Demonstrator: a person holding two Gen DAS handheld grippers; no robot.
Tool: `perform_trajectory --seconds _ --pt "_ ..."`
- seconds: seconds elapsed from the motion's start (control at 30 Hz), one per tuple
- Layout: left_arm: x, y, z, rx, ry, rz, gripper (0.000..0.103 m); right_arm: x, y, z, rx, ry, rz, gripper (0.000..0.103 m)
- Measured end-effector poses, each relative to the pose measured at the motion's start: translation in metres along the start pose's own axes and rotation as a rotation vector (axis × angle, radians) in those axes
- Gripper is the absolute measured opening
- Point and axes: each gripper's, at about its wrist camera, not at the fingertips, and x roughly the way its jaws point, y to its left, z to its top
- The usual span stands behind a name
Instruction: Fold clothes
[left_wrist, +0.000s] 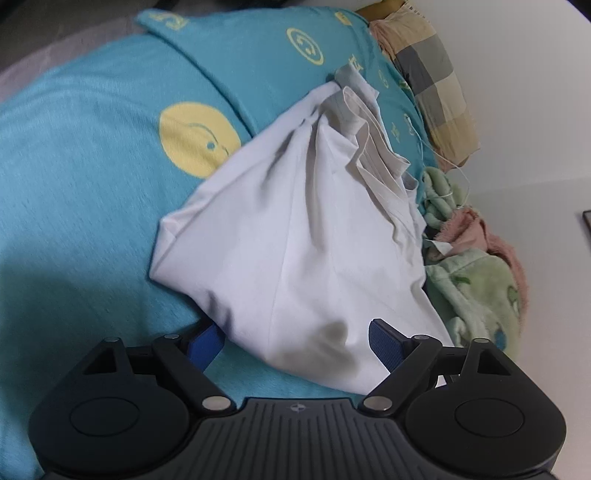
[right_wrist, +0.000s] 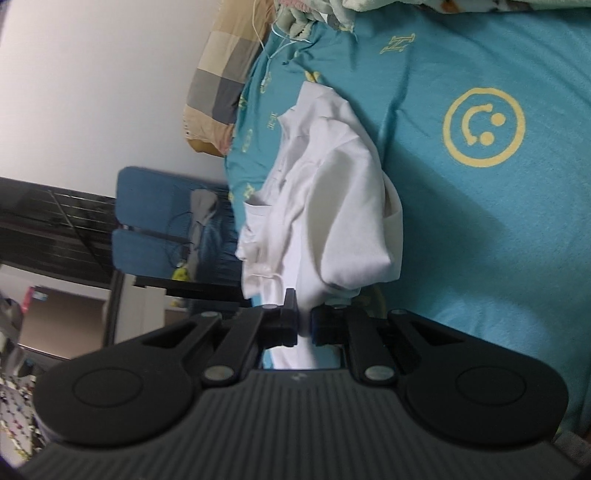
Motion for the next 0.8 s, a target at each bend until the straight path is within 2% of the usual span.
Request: perform_trajectory --seconds 0.07,0.17,0.3,0.43,0.5,0.8 --pt "0.004 0.001 0.0 -0.013 0.004 -0.024 0.085 -0.002 0.001 0.001 0.003 -0.007 0.022 0.009" --pt "0.003 0.006 0.003 -0.053 -0.05 -0.024 0.08 -0.003 0.003 0.002 0.002 -0.019 0.038 0.009" --pt "0.001 0.013 0.007 -0.105 -0.12 -0.028 0.075 -0.003 -0.001 0.004 0.011 -0.02 0.016 0.009" --pt "0.002 0.015 0.009 -0.122 -0.144 -0.034 0.068 -0.002 0.0 0.002 -0.006 -0.02 -0.011 0.009" --pt "0.002 0.014 0.008 -0.116 -0.158 -0.035 0.059 -0.003 0.0 0.002 -0.014 -0.024 -0.015 0.009" --pt "-0.02 0.018 0.017 -0.105 -0.195 -0.058 0.032 -0.004 0.0 0.002 -0.042 -0.036 -0.055 0.009"
